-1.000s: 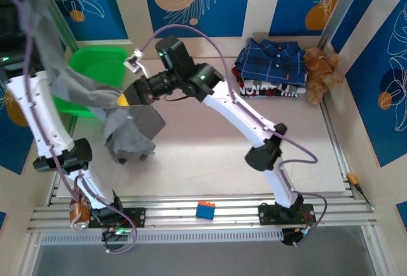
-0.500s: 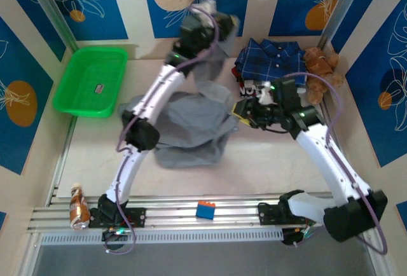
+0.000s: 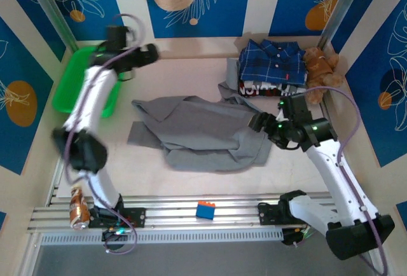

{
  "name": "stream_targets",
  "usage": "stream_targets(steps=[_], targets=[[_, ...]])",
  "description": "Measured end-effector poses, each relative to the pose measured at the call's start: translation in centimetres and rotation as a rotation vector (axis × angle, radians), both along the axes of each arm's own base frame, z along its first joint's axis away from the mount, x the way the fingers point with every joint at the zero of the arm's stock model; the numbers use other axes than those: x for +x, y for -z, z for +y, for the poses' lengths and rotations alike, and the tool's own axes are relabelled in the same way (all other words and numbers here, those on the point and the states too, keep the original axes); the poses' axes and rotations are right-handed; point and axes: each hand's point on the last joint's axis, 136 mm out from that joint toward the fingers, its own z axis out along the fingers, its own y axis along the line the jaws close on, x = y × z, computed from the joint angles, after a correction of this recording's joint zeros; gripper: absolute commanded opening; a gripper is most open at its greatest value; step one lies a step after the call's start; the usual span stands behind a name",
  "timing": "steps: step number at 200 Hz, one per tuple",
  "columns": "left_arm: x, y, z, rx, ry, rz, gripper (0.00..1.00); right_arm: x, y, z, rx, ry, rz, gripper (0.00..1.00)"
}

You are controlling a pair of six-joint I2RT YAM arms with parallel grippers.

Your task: Fold and stack the long sleeve shirts

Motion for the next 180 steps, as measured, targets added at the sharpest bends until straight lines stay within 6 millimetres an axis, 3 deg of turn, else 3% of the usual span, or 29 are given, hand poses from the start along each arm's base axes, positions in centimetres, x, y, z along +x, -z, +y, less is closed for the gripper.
stream_targets(steps=[10, 23, 34, 49, 60, 70, 79, 95, 125, 148, 166, 180], targets=[[-3.2, 0.0, 1.8, 0.007, -0.025, 0.012, 0.96, -0.5, 1.1, 1.8, -0.020, -0.085, 0.034, 0.78], [-6.2, 2.0, 1.6, 0.005, 0.000, 0.064, 0.90, -1.3, 3.3, 4.3, -0.060, -0.195, 0.105, 0.76], [-7.5, 6.2, 1.2, 0.000, 0.020, 0.172, 0.89, -1.9, 5.3, 6.1, -0.104, -0.276, 0.166, 0.76], [-9.1, 14.4, 0.8, -0.005, 0.028, 0.378, 0.87, -3.1, 7.9, 8.6, -0.161, -0.386, 0.235, 0.76], [-11.3, 20.9, 0.9, -0.007, 0.017, 0.561, 0.84, -4.2, 9.3, 10.3, -0.189, -0.469, 0.262, 0.77], [-13.6, 24.8, 1.0, -0.003, 0.007, 0.692, 0.83, -5.2, 10.2, 11.9, -0.205, -0.547, 0.262, 0.79], [-15.0, 26.8, 1.1, -0.004, -0.002, 0.762, 0.82, -6.1, 10.8, 13.3, -0.213, -0.623, 0.252, 0.80], [-15.7, 27.9, 1.2, -0.011, -0.016, 0.795, 0.82, -7.1, 11.8, 15.7, -0.228, -0.741, 0.237, 0.80], [-14.0, 28.2, 1.2, -0.026, -0.030, 0.743, 0.73, -6.9, 13.5, 21.0, -0.232, -0.913, 0.188, 0.80], [-13.6, 29.9, 1.3, -0.030, -0.048, 0.759, 0.53, -5.5, 14.9, 23.9, -0.244, -0.967, 0.163, 0.79], [-13.6, 30.2, 1.7, -0.041, -0.071, 0.753, 0.42, -4.3, 16.6, 25.0, -0.278, -0.972, 0.163, 0.76], [-13.8, 30.4, 1.9, -0.049, -0.086, 0.750, 0.30, -3.4, 18.1, 25.2, -0.324, -0.965, 0.168, 0.63]])
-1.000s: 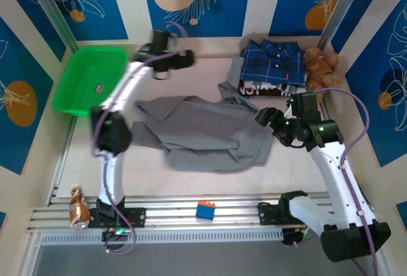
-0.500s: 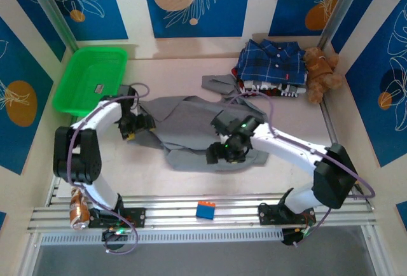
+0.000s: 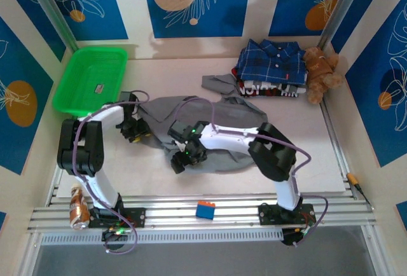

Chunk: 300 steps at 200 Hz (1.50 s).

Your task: Fold and stack the long sleeve shirts

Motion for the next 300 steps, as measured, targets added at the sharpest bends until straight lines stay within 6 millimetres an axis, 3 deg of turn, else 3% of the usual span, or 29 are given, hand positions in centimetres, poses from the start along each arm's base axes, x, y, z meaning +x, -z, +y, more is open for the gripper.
stream_targets(steps=[21, 32, 44, 72, 104, 126, 148, 156, 167, 192, 203, 225, 239, 253, 267, 279, 300], targets=[[-0.3, 0.0, 0.5, -0.006, -0.016, -0.017, 0.20, 1.2, 0.7, -0.5, -0.058, 0.017, -0.043, 0.29], [-0.4, 0.0, 0.8, -0.015, -0.031, -0.028, 0.14, 1.8, 0.9, -0.9, -0.076, 0.026, -0.065, 0.17], [-0.9, -0.1, 1.1, -0.023, -0.042, -0.036, 0.11, 2.1, 1.1, -1.5, -0.099, 0.042, -0.077, 0.12], [-2.7, -0.3, 2.7, -0.024, -0.091, -0.023, 0.09, 1.1, 0.4, -4.0, -0.103, 0.044, -0.101, 0.07], [-4.0, -1.0, 4.0, -0.028, -0.138, -0.006, 0.06, -1.5, -3.7, -7.8, -0.050, 0.034, -0.134, 0.07], [-4.6, -2.5, 3.2, -0.077, -0.134, -0.031, 0.03, -2.4, -5.6, -9.3, 0.002, 0.036, -0.147, 0.08], [-6.5, -4.4, 2.0, -0.147, -0.134, -0.057, 0.02, -3.2, -4.9, -10.6, -0.015, 0.039, -0.118, 0.11], [-7.4, -4.9, 1.5, -0.173, -0.137, -0.065, 0.09, -3.6, -4.4, -10.9, -0.026, 0.037, -0.103, 0.13], [-8.8, -5.8, 0.9, -0.206, -0.136, -0.076, 0.32, -4.0, -3.9, -11.3, -0.038, 0.041, -0.082, 0.20], [-11.4, -8.2, -0.1, -0.262, -0.164, -0.090, 0.68, -4.7, -3.5, -11.5, -0.035, 0.047, -0.043, 0.41], [-11.7, -9.4, 0.0, -0.246, -0.162, -0.099, 0.77, -4.6, -3.6, -11.5, -0.029, 0.066, -0.036, 0.51], [-9.0, -13.6, 0.8, -0.180, -0.140, -0.172, 0.79, -3.5, -5.2, -12.1, 0.024, 0.144, -0.043, 0.62], [-5.4, -16.7, 0.7, -0.149, -0.097, -0.247, 0.80, -2.0, -7.2, -12.8, 0.088, 0.217, -0.067, 0.66], [-1.9, -18.0, -0.7, -0.140, -0.025, -0.286, 0.81, -0.3, -9.3, -13.6, 0.138, 0.287, -0.099, 0.67], [0.5, -17.1, -3.8, -0.147, 0.062, -0.273, 0.78, 2.0, -10.7, -14.1, 0.172, 0.352, -0.129, 0.66], [1.8, -15.1, -6.7, -0.184, 0.116, -0.236, 0.75, 3.7, -11.0, -14.6, 0.172, 0.400, -0.135, 0.63], [2.2, -9.8, -10.3, -0.250, 0.112, -0.120, 0.75, 6.6, -9.2, -14.9, 0.131, 0.469, -0.122, 0.56]])
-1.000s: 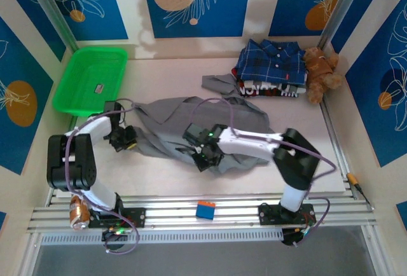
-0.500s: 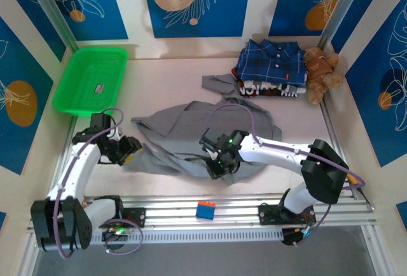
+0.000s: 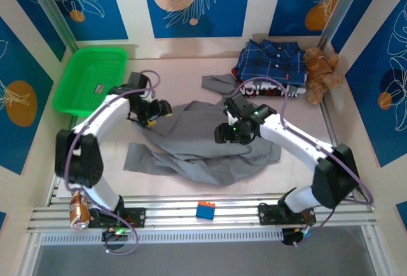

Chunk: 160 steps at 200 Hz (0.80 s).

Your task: Fold and stack the long sleeve shirts

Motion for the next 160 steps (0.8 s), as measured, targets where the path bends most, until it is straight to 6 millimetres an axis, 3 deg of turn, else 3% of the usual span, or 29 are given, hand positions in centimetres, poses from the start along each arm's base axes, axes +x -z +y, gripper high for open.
stream_targets(steps=[29, 63, 85, 130, 160], targets=[[0.2, 4.5, -1.6, -0.056, -0.092, 0.104, 0.72, 1.9, 4.7, -0.3, -0.046, 0.070, 0.095, 0.48], [1.2, 5.5, -1.9, -0.091, -0.181, 0.120, 0.74, 2.8, 8.5, -0.1, -0.093, 0.099, 0.178, 0.47], [1.2, 5.7, -1.9, -0.102, -0.207, 0.119, 0.78, 3.5, 9.2, 0.2, -0.095, 0.103, 0.181, 0.47], [-2.1, 7.4, -0.6, -0.072, -0.248, 0.183, 0.80, 4.1, 9.9, 0.2, -0.085, 0.114, 0.195, 0.47], [-2.2, 7.6, -0.5, -0.069, -0.269, 0.190, 0.81, 4.6, 9.9, 0.6, -0.077, 0.115, 0.193, 0.47]])
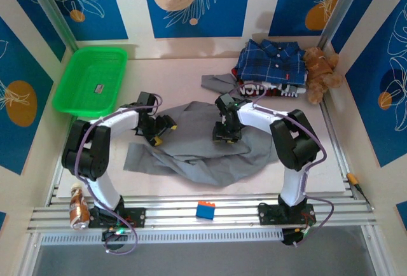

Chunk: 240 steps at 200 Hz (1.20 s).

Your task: Fold and stack the long sleeve shirts

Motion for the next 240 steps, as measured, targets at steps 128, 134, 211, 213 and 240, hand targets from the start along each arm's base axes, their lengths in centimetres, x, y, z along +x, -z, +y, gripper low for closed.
stream_targets(steps=[128, 134, 211, 213, 240], targets=[[4.9, -2.4, 0.5, 0.031, -0.071, -0.118, 0.46, 0.8, 0.2, 0.8, 0.009, -0.009, -0.003, 0.42], [4.9, -2.3, 0.6, 0.032, -0.073, -0.117, 0.45, 0.8, 0.2, 0.8, 0.009, -0.009, -0.004, 0.42], [3.3, -0.4, 1.2, 0.034, -0.085, -0.075, 0.42, 0.8, 0.2, 0.8, 0.008, -0.013, -0.004, 0.42], [3.2, -0.4, 1.2, 0.033, -0.087, -0.073, 0.42, 0.8, 0.2, 0.8, 0.008, -0.013, -0.004, 0.42], [1.4, 0.8, 1.7, 0.038, -0.098, -0.032, 0.32, 0.8, 0.2, 0.8, 0.007, -0.017, -0.004, 0.41]])
